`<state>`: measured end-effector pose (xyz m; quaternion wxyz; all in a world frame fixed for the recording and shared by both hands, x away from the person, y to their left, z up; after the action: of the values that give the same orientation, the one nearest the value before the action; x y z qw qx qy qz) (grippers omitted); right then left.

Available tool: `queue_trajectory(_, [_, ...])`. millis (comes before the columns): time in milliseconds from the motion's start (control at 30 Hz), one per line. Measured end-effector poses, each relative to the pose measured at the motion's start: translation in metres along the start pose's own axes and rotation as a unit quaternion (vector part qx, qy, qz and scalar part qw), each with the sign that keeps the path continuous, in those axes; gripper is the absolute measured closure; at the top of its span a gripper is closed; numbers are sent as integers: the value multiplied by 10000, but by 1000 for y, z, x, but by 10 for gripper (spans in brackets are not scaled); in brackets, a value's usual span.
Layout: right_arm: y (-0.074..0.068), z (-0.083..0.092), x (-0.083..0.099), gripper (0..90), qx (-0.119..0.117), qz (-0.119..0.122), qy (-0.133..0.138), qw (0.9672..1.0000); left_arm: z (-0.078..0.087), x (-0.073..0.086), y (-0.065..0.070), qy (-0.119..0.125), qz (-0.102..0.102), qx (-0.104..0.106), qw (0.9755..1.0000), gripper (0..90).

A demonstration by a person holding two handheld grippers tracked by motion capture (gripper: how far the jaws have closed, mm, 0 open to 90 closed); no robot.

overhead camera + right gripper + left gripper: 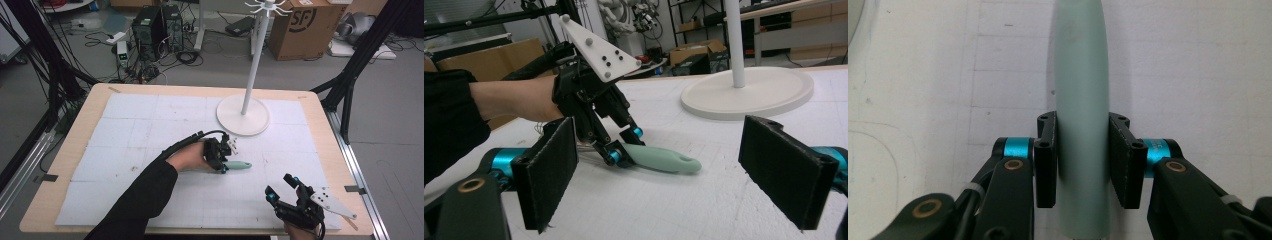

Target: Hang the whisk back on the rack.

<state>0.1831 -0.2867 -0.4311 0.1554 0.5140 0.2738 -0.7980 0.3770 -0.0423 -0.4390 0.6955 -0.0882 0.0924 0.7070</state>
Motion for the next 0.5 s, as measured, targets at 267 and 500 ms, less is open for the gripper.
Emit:
queue_trajectory(267, [1, 1, 0, 149, 26, -22, 20, 10000, 1, 0, -3, -1, 232, 74, 9997, 690])
queue_trajectory(500, [1, 1, 0, 148, 60, -6, 1, 10000, 19, 6, -12, 414, 451, 164, 9980, 691])
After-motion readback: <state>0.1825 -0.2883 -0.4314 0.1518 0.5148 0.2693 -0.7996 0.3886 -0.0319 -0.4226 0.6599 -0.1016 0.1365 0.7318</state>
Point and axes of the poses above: each handheld gripper's, and its own axes: z roughly backward along the jaws, x roughly out of its underside, y roughly to its right, the point moved 1 cm from there along -z, roughly forward along the jaws, and after that the axes turned 12 degrees about -y, right-handed, at the moved point
